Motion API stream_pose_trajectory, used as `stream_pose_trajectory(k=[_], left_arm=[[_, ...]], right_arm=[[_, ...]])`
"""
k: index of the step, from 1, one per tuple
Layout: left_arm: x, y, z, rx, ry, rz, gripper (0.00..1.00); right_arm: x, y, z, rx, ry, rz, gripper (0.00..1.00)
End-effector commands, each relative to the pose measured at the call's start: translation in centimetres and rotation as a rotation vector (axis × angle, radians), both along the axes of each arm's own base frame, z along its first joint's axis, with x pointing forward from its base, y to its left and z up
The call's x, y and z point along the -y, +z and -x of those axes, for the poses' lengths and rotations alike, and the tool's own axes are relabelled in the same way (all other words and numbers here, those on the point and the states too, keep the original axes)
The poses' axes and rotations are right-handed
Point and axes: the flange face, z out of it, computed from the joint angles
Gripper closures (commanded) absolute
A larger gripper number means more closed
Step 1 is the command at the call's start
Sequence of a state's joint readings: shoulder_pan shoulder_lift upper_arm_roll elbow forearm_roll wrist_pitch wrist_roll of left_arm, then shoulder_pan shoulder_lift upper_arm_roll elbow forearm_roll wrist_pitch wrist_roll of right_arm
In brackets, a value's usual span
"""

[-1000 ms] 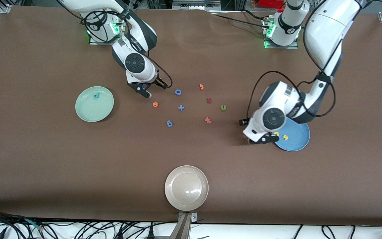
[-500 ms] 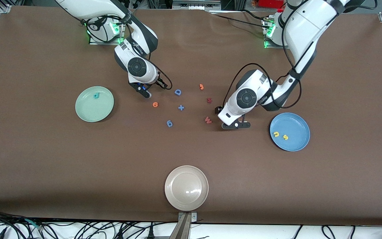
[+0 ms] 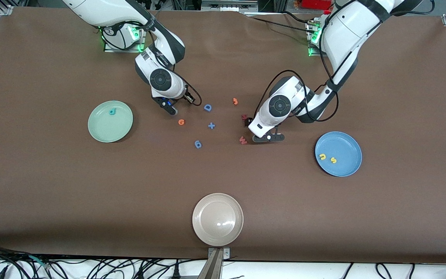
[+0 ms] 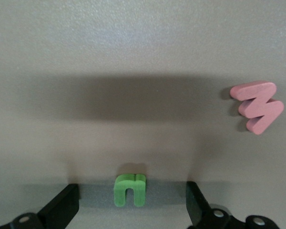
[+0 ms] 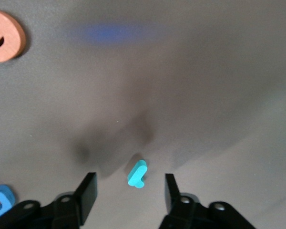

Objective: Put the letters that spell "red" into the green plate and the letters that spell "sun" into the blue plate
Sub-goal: 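Drop the n with the left gripper while the right gripper carries the teal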

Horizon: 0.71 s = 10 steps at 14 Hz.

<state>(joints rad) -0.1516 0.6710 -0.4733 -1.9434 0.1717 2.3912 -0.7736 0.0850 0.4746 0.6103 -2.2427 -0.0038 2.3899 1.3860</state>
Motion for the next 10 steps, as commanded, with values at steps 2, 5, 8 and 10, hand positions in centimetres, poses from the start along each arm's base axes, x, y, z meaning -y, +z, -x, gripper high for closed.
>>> stream_pose_trajectory(k=[2,5,8,10], left_arm=[[-0.2,0.0,0.7,-0.002,-0.001,-0.005,0.24],[-0.7,0.2,0.4,-0.005,0.011,-0.014,0.65],[-1.0,1.3,0.0,-0.001,0.012,-0.025,0.9],[-1.3,2.4,-0.2,-0.016,0.004,-0.055,0.9]], right_arm=[[-0.4,-0.2,0.5,0.002,-0.012,0.001,0.43],[-0.3,-0.5,0.8,-0.004,-0.01,0.005,0.43],[-0.1,-1.1,1.3,0.01,-0.012,-0.006,0.43],[0.0,-1.5,1.4,0.007,-0.015,-0.009,0.43]])
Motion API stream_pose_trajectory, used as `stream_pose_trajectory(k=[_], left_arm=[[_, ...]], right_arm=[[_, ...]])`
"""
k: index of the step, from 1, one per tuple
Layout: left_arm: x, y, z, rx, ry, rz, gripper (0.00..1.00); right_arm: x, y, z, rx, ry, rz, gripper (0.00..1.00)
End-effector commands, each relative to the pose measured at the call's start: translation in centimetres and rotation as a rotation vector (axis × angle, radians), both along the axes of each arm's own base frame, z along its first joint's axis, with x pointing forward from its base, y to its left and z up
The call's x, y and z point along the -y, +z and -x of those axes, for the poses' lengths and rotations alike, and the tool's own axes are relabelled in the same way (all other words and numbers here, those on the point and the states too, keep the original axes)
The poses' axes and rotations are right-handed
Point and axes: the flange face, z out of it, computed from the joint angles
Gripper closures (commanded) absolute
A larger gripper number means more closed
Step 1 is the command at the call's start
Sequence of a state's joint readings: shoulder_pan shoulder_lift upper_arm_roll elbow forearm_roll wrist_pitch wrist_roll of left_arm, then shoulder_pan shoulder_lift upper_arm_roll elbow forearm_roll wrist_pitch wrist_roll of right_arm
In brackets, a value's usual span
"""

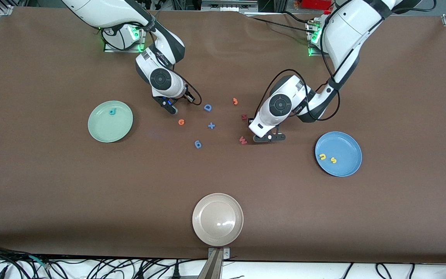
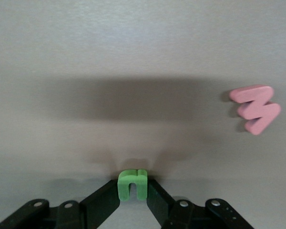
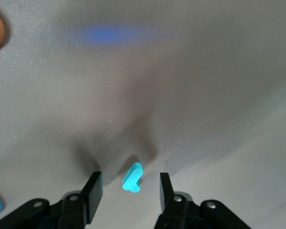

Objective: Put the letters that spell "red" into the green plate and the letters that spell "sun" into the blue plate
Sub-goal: 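Drop the n with the left gripper while the right gripper carries the teal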

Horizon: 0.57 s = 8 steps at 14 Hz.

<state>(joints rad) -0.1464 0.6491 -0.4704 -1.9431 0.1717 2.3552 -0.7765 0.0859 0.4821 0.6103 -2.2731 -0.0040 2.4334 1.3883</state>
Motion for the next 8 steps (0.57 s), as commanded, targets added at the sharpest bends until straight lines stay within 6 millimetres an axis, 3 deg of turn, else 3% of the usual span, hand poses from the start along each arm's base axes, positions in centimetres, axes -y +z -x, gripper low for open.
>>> stream_pose_trajectory(k=[1,2,5,7,8], left_arm=[[-1.0,2.8,-0.2,-0.009,-0.005,-0.048,0.9],[-1.5,4.4,-0.9,-0.001,0.003,-0.061,0.89],[-3.9,9.9,-4.2,-0.037,-0.016,-0.119,0.88],[-8.4,11.9,-7.1,-0.084,-0.09,-0.131,0.88],[-11.4,12.0,-8.3,-0.078,-0.143,-0.149,0.88]], right_arm=[[-0.3,-0.5,0.5,0.005,-0.011,-0.004,0.43],[-0.3,-0.6,0.5,0.006,-0.012,-0.006,0.44],[-0.3,-0.6,0.5,0.006,-0.012,-0.006,0.77],[-0.3,-0.6,0.5,0.007,-0.011,-0.005,0.86],[-0.4,-0.6,0.5,0.005,-0.01,-0.006,0.89]])
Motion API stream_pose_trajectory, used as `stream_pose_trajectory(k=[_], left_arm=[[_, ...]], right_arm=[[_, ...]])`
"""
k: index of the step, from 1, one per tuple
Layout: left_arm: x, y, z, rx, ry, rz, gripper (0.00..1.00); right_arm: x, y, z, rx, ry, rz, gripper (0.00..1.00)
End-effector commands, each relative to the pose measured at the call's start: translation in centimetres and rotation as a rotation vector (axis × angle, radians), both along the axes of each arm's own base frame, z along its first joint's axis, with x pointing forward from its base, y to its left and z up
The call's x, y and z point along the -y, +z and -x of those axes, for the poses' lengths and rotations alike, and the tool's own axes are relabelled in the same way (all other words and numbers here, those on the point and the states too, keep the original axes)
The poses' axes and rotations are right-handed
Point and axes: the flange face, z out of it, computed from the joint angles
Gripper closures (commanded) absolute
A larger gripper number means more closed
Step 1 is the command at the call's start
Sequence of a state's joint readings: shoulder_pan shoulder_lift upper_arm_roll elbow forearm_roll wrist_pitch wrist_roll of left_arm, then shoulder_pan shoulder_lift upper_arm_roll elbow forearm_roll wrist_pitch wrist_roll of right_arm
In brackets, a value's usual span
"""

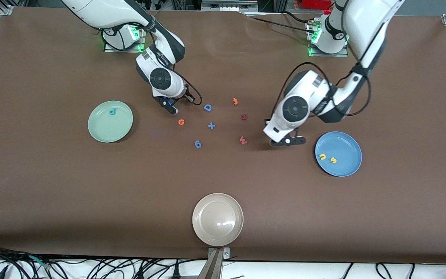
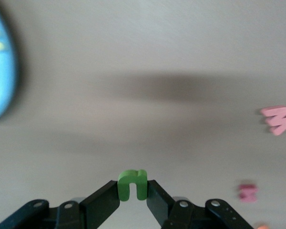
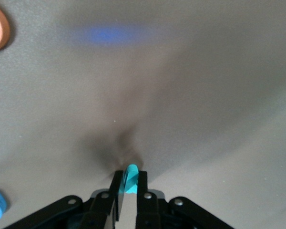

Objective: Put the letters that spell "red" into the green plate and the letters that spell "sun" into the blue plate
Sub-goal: 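Drop the n with the left gripper while the right gripper carries the teal, then retract the left gripper while the right gripper drops the teal letter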

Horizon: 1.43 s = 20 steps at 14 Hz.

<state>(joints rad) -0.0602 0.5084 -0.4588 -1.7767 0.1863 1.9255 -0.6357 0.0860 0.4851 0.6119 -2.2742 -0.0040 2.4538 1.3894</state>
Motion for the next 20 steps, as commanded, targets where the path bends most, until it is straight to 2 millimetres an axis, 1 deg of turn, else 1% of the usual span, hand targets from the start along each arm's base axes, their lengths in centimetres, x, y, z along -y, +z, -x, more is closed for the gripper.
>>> stream_pose_trajectory(k=[1,3,4,5,7,9,11,12,13,14,16,19,20], left_arm=[[-8.1,0.9,-3.4,-0.018,-0.131,-0.021,0.87],[-13.4,1.0,-5.2,-0.023,-0.206,0.003,0.87],[-15.6,0.9,-5.9,-0.021,-0.236,0.005,0.86],[-17.3,0.6,-6.4,-0.013,-0.264,-0.008,0.86],[-19.6,-0.7,-7.0,-0.001,-0.265,-0.004,0.86],[-20.9,-2.0,-7.3,0.003,-0.262,0.006,0.84],[-22.6,-3.8,-7.6,0.007,-0.27,-0.012,0.75],[-23.2,-4.1,-7.6,0.004,-0.266,-0.014,0.43],[-23.7,-4.3,-7.6,-0.001,-0.257,-0.011,0.0],[-23.5,-4.3,-7.6,-0.001,-0.262,-0.009,0.0],[-23.4,-4.3,-7.6,-0.003,-0.259,-0.005,0.0],[-23.1,-4.2,-7.6,0.0,-0.262,-0.004,0.0],[-23.1,-4.3,-7.6,-0.003,-0.259,0.0,0.0]], right_arm=[[-0.2,-0.6,0.6,-0.007,-0.005,0.005,0.92],[-0.2,-0.5,0.5,-0.006,-0.005,0.005,0.93],[-0.2,-0.2,0.2,-0.004,-0.007,0.007,0.93],[0.0,0.3,-0.1,0.002,-0.01,0.01,0.93],[0.0,2.5,-1.2,0.001,0.006,0.04,0.93],[0.3,5.1,-3.2,-0.044,0.03,0.085,0.93],[1.0,7.7,-5.8,-0.087,0.062,0.101,0.93],[2.2,8.7,-7.3,-0.105,0.078,0.106,0.93],[3.6,9.5,-8.6,-0.123,0.102,0.11,0.93],[5.3,10.3,-9.7,-0.135,0.127,0.106,0.93],[8.7,11.4,-11.4,-0.135,0.182,0.09,0.93],[15.7,11.7,-14.1,-0.137,0.272,0.039,0.93],[18.0,11.4,-14.7,-0.141,0.301,0.02,0.93]])
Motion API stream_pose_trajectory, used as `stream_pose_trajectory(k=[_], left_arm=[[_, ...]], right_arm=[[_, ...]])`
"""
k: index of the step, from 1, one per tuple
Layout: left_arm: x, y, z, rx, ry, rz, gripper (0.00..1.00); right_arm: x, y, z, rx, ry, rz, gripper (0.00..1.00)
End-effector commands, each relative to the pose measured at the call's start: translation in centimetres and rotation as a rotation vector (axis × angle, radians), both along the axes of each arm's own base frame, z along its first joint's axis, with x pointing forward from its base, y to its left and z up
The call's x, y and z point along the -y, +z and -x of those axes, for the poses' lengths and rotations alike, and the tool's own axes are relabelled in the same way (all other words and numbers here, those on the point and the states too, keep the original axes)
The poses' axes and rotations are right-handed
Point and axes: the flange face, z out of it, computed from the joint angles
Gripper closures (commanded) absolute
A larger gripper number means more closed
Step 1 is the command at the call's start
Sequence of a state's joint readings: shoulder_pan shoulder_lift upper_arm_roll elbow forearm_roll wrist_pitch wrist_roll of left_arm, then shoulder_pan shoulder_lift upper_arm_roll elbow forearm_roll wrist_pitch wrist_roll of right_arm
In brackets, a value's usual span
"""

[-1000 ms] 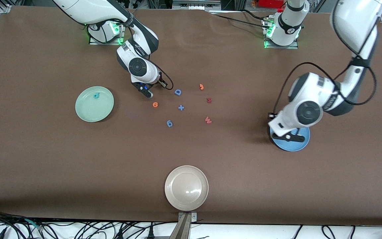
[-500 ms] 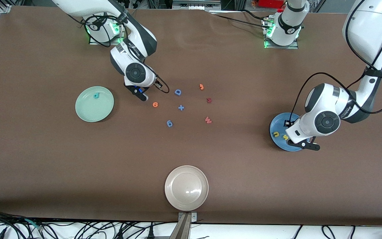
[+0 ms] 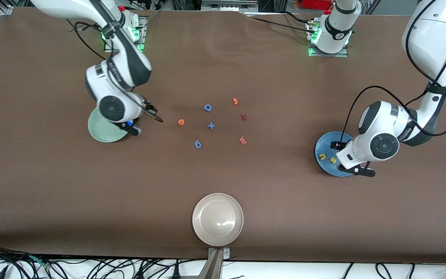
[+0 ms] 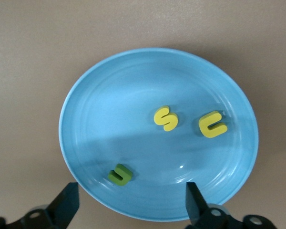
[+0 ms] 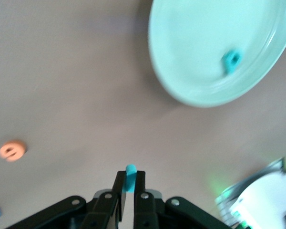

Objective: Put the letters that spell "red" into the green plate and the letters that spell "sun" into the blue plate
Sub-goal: 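Retract the left gripper while the right gripper drops the teal letter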

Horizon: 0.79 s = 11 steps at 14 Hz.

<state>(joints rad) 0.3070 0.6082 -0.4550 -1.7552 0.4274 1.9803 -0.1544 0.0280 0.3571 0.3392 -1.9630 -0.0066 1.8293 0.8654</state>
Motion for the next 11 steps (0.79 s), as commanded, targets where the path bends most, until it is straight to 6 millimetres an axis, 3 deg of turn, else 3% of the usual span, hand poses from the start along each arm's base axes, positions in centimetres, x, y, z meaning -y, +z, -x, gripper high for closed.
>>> stream_pose_trajectory(k=[1,3,4,8,11], left_arm=[[0.0,0.3,-0.2,0.006,-0.019,-0.001,0.0],[-0.2,-0.2,-0.1,-0.001,-0.016,0.001,0.0],[-0.1,-0.1,-0.2,-0.001,-0.015,0.002,0.0],[0.2,0.8,-0.4,0.012,-0.02,-0.003,0.0],[0.7,4.8,-1.7,0.029,-0.015,-0.021,0.0]], right_arm=[[5.8,0.2,-1.5,-0.01,0.091,-0.048,0.93],[9.8,-0.8,-2.5,-0.006,0.132,-0.087,0.93],[10.7,-1.6,-2.6,0.0,0.143,-0.098,0.93],[11.9,-6.5,-1.7,0.052,0.166,-0.124,0.93],[11.7,-8.2,-1.2,0.038,0.164,-0.129,0.93]])
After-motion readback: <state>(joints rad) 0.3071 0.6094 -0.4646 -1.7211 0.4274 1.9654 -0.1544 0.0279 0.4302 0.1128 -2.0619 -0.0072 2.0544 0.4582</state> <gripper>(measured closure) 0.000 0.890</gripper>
